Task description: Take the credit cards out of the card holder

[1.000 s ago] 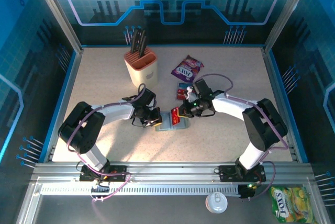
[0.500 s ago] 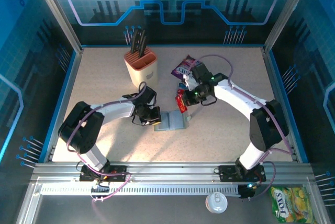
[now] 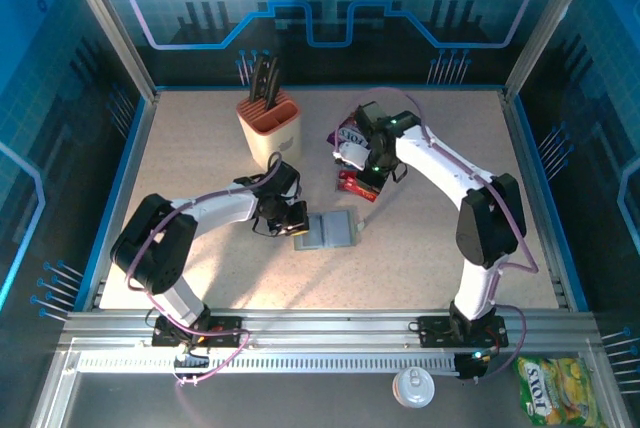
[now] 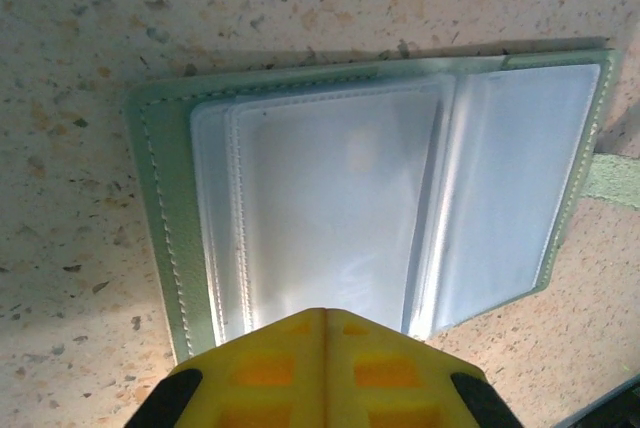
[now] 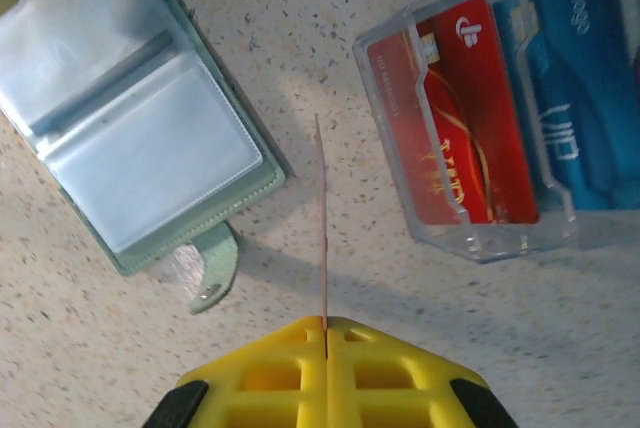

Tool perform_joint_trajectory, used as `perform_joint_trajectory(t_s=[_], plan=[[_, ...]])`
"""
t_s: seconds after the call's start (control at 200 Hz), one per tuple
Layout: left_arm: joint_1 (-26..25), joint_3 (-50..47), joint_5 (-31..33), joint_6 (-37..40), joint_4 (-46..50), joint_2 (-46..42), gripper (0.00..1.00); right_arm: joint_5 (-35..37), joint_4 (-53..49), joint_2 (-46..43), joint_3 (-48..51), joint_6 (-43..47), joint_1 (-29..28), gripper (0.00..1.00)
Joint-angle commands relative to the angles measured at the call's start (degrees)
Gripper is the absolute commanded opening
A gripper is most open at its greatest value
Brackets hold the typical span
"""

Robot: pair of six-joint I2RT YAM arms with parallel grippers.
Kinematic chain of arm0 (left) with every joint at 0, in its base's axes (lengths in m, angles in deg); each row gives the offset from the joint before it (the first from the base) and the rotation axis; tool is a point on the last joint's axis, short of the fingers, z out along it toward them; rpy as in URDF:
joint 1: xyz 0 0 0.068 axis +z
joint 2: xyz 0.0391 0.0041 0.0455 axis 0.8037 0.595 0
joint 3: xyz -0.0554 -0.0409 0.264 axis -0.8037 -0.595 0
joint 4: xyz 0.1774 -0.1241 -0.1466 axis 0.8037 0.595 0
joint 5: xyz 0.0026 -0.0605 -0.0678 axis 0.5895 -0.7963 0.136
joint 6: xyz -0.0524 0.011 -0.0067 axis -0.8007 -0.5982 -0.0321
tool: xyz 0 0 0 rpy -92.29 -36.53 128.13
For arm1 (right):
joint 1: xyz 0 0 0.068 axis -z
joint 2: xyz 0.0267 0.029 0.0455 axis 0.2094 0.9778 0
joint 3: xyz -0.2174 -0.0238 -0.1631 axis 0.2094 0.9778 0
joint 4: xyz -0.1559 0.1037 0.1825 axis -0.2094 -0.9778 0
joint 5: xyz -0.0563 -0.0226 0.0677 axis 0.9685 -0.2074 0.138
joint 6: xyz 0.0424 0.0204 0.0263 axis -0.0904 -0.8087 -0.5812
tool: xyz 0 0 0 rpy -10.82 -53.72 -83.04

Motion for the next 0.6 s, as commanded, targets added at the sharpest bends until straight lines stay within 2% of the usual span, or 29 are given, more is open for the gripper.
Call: perform_joint_trajectory(t_s=[0.0,0.37,0.595], plan=[[0.0,1.8,-0.2,2.6,3.0,-2.5,0.08,1.9,-6.2,2.4,-4.7,11.3,-0.4,0.00],[0.5,2.3,1.9,3.2,5.2,-4.8,0.09,1.3,-13.7,13.2,-21.7,17.5,2.2,0.00],[0.8,1.4,2.8,2.3,5.5,-6.1,0.09,2.6,-15.6,18.1,-27.9,19.7,3.5,0.00]])
